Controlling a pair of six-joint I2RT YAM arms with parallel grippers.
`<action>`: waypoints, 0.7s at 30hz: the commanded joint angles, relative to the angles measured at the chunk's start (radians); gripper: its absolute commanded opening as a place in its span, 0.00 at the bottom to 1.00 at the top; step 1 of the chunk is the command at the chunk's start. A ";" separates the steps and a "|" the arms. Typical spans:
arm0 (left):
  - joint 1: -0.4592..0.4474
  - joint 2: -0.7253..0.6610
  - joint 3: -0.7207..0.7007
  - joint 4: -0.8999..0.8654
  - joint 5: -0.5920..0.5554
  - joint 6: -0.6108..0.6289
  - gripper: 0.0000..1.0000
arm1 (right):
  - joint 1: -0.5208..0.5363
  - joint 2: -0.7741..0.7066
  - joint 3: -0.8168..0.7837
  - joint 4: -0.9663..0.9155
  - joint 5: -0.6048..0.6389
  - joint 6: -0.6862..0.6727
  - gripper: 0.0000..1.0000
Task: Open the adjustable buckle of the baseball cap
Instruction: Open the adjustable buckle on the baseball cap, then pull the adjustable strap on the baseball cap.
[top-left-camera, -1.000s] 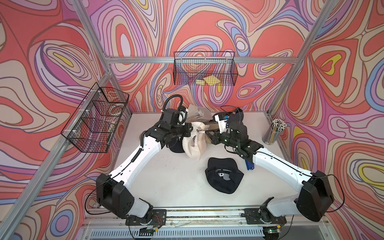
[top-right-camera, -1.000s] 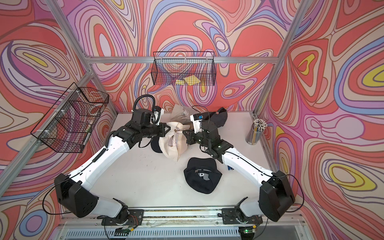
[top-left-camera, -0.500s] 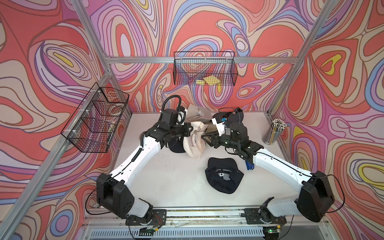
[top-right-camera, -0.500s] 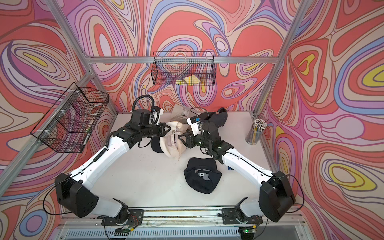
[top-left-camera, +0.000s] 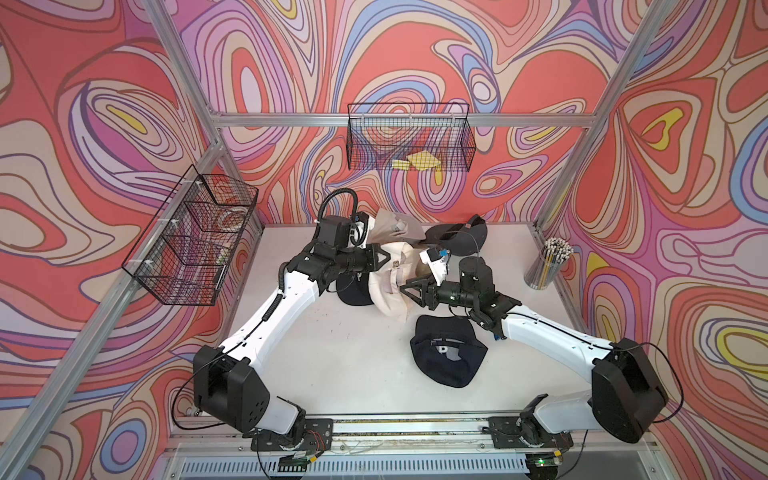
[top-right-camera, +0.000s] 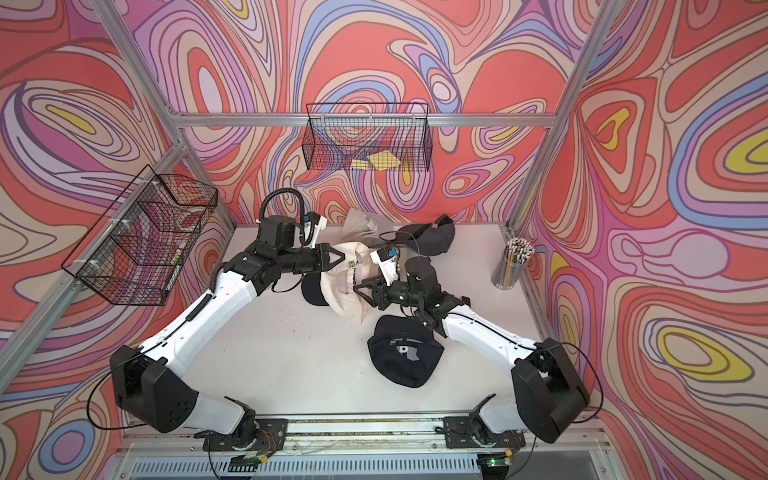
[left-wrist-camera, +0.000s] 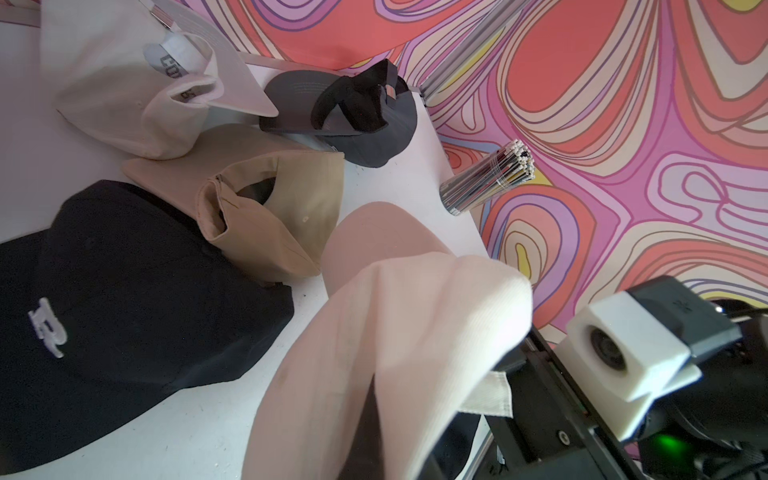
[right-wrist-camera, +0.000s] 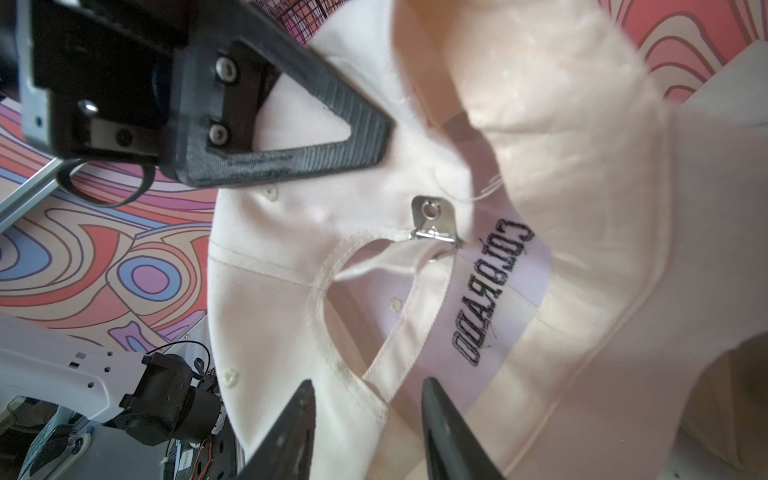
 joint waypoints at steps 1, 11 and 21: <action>0.011 0.013 0.018 0.070 0.092 -0.040 0.00 | -0.002 0.006 -0.025 0.104 -0.032 -0.001 0.46; 0.018 0.024 0.004 0.115 0.140 -0.071 0.00 | -0.030 0.001 -0.055 0.159 -0.024 0.059 0.49; 0.021 0.030 -0.001 0.119 0.169 -0.089 0.00 | -0.106 0.053 -0.103 0.380 -0.141 0.234 0.39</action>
